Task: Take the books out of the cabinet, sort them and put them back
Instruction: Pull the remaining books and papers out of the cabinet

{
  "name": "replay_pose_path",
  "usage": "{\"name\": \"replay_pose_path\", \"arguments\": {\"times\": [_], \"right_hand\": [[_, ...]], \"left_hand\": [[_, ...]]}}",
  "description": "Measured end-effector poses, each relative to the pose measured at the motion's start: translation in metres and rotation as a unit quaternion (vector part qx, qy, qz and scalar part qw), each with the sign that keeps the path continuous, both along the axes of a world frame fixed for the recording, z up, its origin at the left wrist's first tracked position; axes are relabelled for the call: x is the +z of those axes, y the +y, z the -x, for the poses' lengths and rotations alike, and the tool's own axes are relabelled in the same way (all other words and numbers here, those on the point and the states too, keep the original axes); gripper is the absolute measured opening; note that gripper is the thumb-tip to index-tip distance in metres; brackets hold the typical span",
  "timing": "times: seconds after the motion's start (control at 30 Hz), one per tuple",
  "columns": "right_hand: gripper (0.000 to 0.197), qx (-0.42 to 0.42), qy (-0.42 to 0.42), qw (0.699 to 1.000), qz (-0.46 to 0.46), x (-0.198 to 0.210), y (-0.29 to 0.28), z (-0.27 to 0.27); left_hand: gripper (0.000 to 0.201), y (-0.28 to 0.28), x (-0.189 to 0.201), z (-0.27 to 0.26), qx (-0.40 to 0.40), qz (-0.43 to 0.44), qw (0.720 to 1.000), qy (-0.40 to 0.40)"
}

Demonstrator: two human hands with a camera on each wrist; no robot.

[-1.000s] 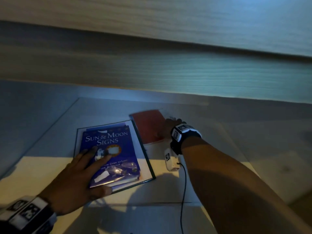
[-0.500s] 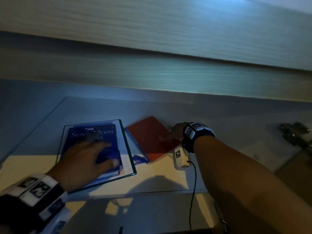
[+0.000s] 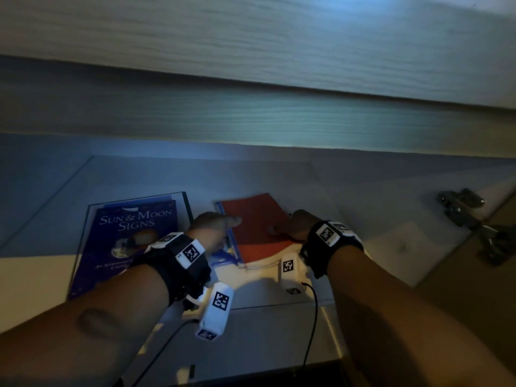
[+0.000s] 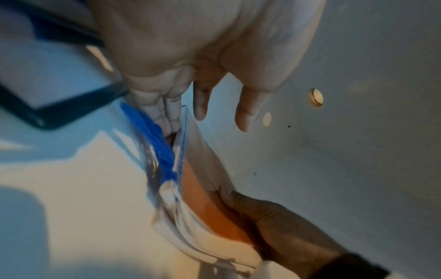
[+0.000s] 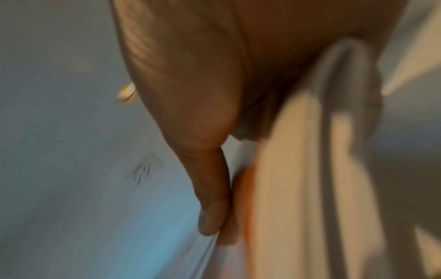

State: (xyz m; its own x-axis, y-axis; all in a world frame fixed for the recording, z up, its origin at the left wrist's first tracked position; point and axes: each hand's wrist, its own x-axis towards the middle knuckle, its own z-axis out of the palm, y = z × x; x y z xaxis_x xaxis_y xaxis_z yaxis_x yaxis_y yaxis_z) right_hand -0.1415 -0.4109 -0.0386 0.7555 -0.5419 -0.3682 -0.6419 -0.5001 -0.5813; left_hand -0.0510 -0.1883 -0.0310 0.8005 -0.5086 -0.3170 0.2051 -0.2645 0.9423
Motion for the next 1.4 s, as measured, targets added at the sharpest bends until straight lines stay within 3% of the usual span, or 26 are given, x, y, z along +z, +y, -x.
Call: {"name": "replay_pose_path", "arguments": {"times": [0.1,0.13,0.17,0.23,0.3,0.37,0.47,0.57,0.7,0.83,0.9,0.93,0.97,1.0,1.03,1.07,1.13,1.27,1.4], "right_hand": [[0.036,-0.033,-0.132,0.975,-0.177,0.004,0.003,0.009],[0.030,-0.037,-0.183,0.953,-0.241,0.009,0.009,0.008],[0.033,-0.034,-0.224,0.931,-0.286,0.015,0.017,0.003],[0.044,-0.009,-0.266,0.910,-0.319,0.028,0.045,-0.013],[0.033,0.024,-0.270,0.902,-0.336,0.034,0.081,-0.037],[0.024,0.060,-0.243,0.916,-0.314,0.033,0.123,-0.060],[0.039,0.072,-0.189,0.955,-0.218,0.031,0.166,-0.078],[0.037,0.071,-0.162,0.972,-0.154,0.038,0.180,-0.083],[0.035,0.047,-0.279,0.949,-0.140,0.060,0.195,-0.084],[0.023,0.009,-0.367,0.882,-0.297,0.072,0.207,-0.081],[0.023,0.002,-0.339,0.874,-0.349,0.062,0.210,-0.079],[0.024,-0.003,-0.309,0.891,-0.332,0.051,0.211,-0.080],[0.022,0.001,-0.269,0.925,-0.268,0.041,0.211,-0.081],[0.025,0.021,-0.211,0.962,-0.170,0.033,0.212,-0.081],[0.035,0.046,-0.147,0.985,-0.072,0.022,0.211,-0.082],[0.048,0.061,-0.091,0.994,-0.002,0.014,0.211,-0.081],[0.073,0.051,-0.042,0.998,0.013,0.009,0.213,-0.078],[0.089,0.046,-0.028,0.999,0.003,0.011,0.216,-0.076],[0.111,0.033,-0.005,0.999,0.010,0.008,0.218,-0.053]], "left_hand": [[0.010,-0.001,0.013,0.012,0.028,0.104,0.994,-0.029],[0.028,0.002,0.020,0.011,0.038,0.129,0.989,-0.062],[0.037,0.009,0.029,0.008,0.051,0.154,0.982,-0.094],[0.020,0.030,0.043,-0.013,0.079,0.166,0.971,-0.150],[0.029,0.061,0.054,-0.034,0.085,0.147,0.969,-0.181],[0.044,0.104,0.050,-0.053,0.109,0.052,0.970,-0.209],[0.066,0.167,0.028,-0.066,0.074,-0.073,0.973,-0.206],[0.093,0.204,0.010,-0.072,0.078,-0.230,0.945,-0.221],[0.085,0.214,-0.005,-0.071,0.063,-0.227,0.949,-0.209],[0.078,0.222,-0.004,-0.075,0.098,-0.188,0.960,-0.182],[0.043,0.223,0.003,-0.078,0.144,-0.040,0.974,-0.171],[0.028,0.224,0.002,-0.085,0.168,0.046,0.974,-0.143],[0.028,0.227,0.004,-0.086,0.204,0.073,0.972,-0.090],[0.042,0.230,0.007,-0.085,0.218,0.048,0.973,-0.059],[0.059,0.231,0.005,-0.089,0.221,0.032,0.974,0.035],[0.073,0.232,0.005,-0.095,0.214,0.025,0.973,0.078],[0.090,0.233,0.006,-0.098,0.192,0.012,0.977,0.096],[0.094,0.225,0.005,-0.094,0.176,0.004,0.982,0.068],[0.111,0.225,-0.001,-0.082,0.160,-0.010,0.983,0.085]]}}
